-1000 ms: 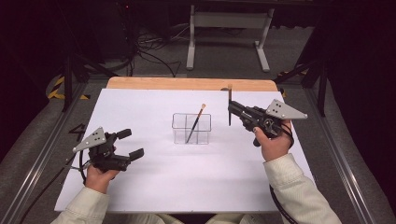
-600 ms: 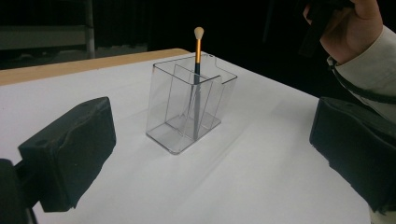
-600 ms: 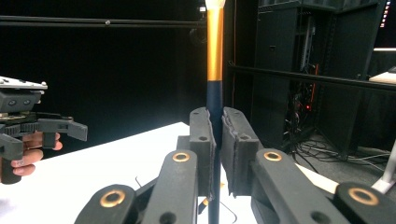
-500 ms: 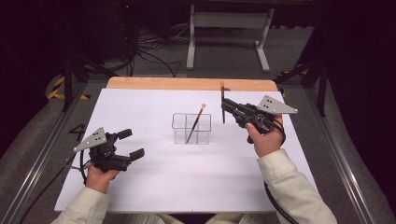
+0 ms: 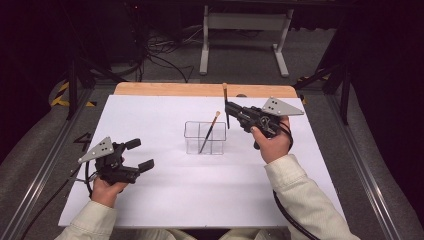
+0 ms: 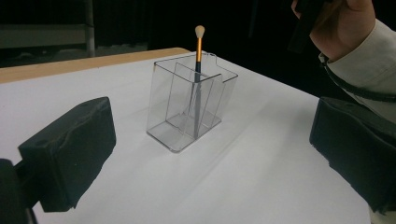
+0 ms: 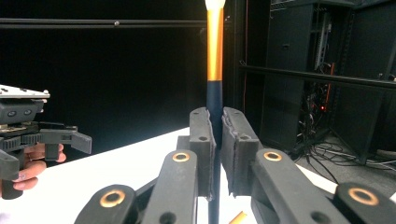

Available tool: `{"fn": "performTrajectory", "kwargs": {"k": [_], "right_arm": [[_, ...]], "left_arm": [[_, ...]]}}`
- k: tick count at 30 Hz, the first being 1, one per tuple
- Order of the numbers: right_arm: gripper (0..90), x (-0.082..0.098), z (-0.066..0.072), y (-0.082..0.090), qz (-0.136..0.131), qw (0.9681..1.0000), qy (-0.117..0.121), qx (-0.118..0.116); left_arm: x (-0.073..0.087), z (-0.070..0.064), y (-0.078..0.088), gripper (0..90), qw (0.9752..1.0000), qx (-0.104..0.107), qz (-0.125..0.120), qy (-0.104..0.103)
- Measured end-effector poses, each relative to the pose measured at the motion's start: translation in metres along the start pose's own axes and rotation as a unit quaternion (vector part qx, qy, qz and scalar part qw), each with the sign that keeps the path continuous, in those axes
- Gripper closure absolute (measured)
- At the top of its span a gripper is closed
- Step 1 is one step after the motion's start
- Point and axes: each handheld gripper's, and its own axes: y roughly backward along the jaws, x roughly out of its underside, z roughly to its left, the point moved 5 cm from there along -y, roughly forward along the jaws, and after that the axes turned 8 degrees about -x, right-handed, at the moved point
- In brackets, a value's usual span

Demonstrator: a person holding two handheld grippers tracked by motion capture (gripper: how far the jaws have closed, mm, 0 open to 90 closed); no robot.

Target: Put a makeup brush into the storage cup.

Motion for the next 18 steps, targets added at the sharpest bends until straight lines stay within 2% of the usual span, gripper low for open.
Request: {"fn": "performTrajectory", "kwargs": {"k": [18], "right_arm": [[83.5, 0.000, -0.003, -0.025, 0.005, 0.9999, -0.011, -0.006]], "left_arm": [[0.001, 0.000, -0.001, 1.2, 1.0000, 0.000, 0.002, -0.002]]}}
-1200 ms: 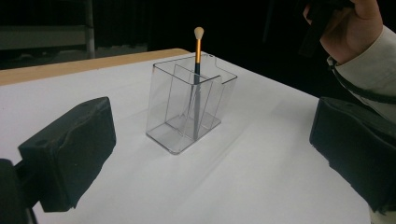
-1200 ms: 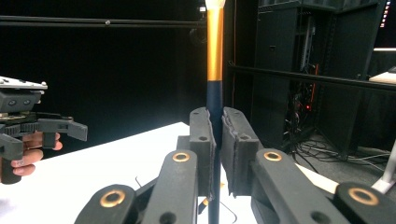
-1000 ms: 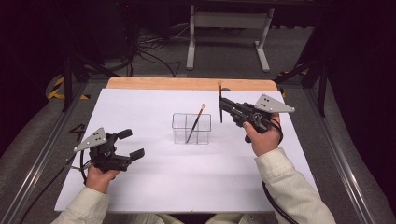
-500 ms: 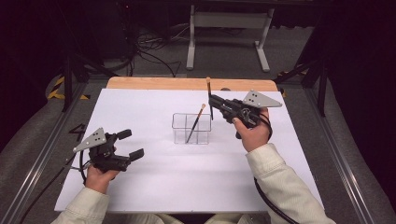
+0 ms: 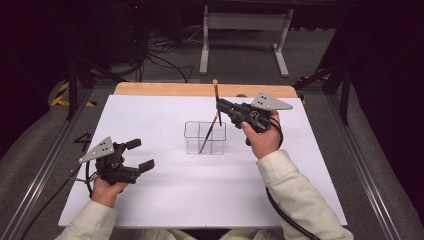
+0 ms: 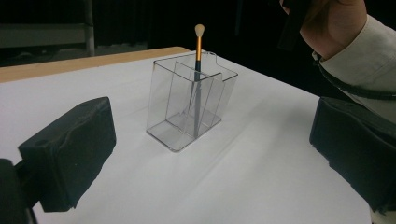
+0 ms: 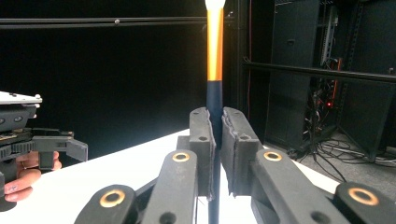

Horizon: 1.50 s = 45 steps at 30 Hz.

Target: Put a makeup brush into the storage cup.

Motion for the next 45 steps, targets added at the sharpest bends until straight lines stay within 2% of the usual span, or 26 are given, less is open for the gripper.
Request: {"fn": "performTrajectory", "kwargs": {"k": [23, 45], "right_arm": [[83.4, 0.005, -0.001, -0.026, 0.001, 0.9999, -0.013, -0.005], [83.4, 0.025, -0.011, -0.049, 0.011, 0.9996, -0.027, 0.000]], "left_arm": [[0.001, 0.001, 0.000, 1.2, 1.0000, 0.000, 0.000, 0.001], [0.002, 0.002, -0.001, 1.2, 1.0000, 0.003, 0.001, 0.003]]}}
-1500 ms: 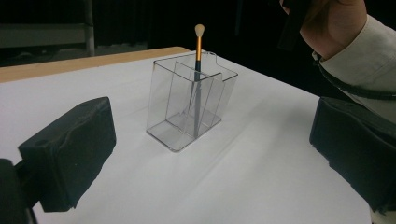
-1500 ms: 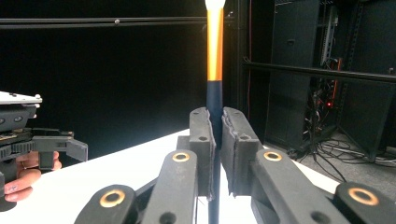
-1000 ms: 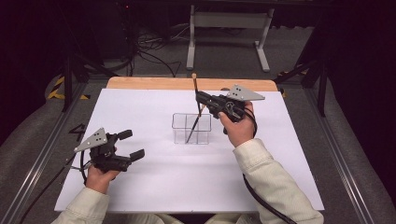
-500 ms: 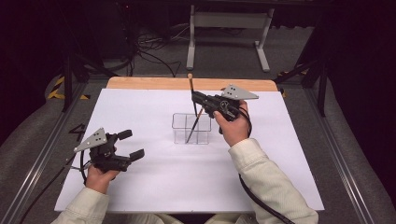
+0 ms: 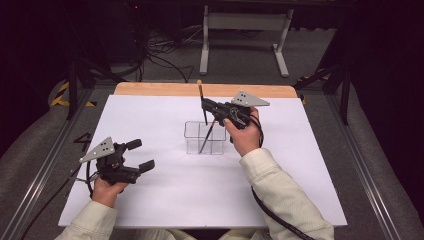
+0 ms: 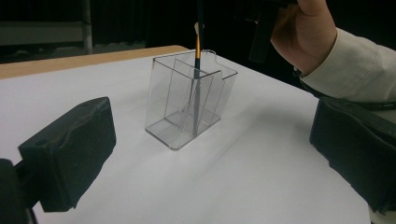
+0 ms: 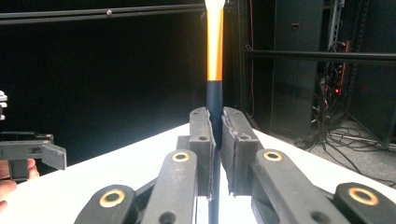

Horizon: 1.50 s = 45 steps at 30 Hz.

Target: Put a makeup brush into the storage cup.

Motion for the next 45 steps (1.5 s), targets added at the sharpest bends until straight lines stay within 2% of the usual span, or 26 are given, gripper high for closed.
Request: {"fn": "performTrajectory", "kwargs": {"k": [32, 45], "right_arm": [[83.4, 0.031, -0.007, -0.010, 0.026, 0.9995, -0.017, 0.009], [83.4, 0.039, -0.008, -0.012, 0.037, 0.9991, -0.010, 0.021]], "left_arm": [[0.001, 0.000, -0.001, 1.2, 1.0000, 0.002, 0.002, -0.001], [0.001, 0.000, -0.001, 1.2, 1.0000, 0.002, 0.002, -0.001]]}}
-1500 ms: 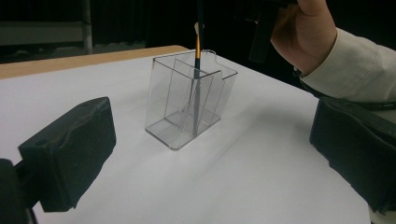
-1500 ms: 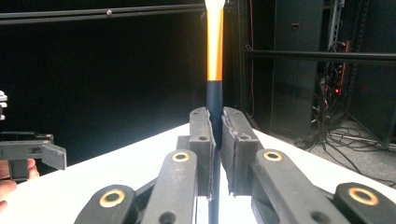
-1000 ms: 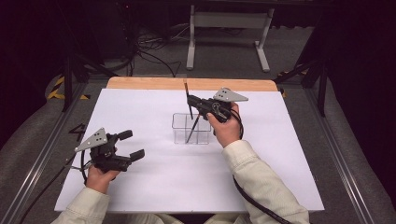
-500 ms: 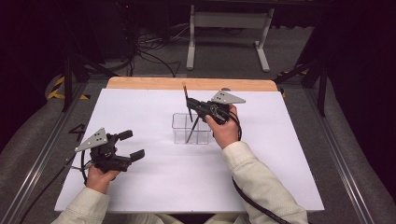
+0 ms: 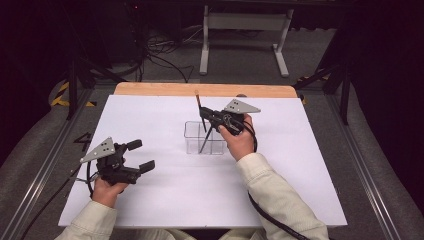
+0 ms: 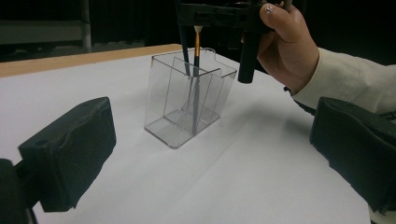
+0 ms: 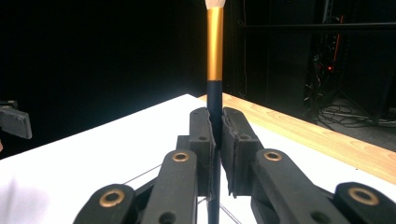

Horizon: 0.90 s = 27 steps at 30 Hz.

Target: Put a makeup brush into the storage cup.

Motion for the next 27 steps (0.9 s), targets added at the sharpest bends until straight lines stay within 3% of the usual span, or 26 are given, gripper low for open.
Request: {"fn": "performTrajectory", "kwargs": {"k": [27], "right_arm": [[83.4, 0.014, 0.005, 0.005, 0.036, 0.9993, 0.008, 0.008]], "left_arm": [[0.000, 0.000, -0.001, 1.2, 1.0000, 0.000, 0.002, 0.001]]}}
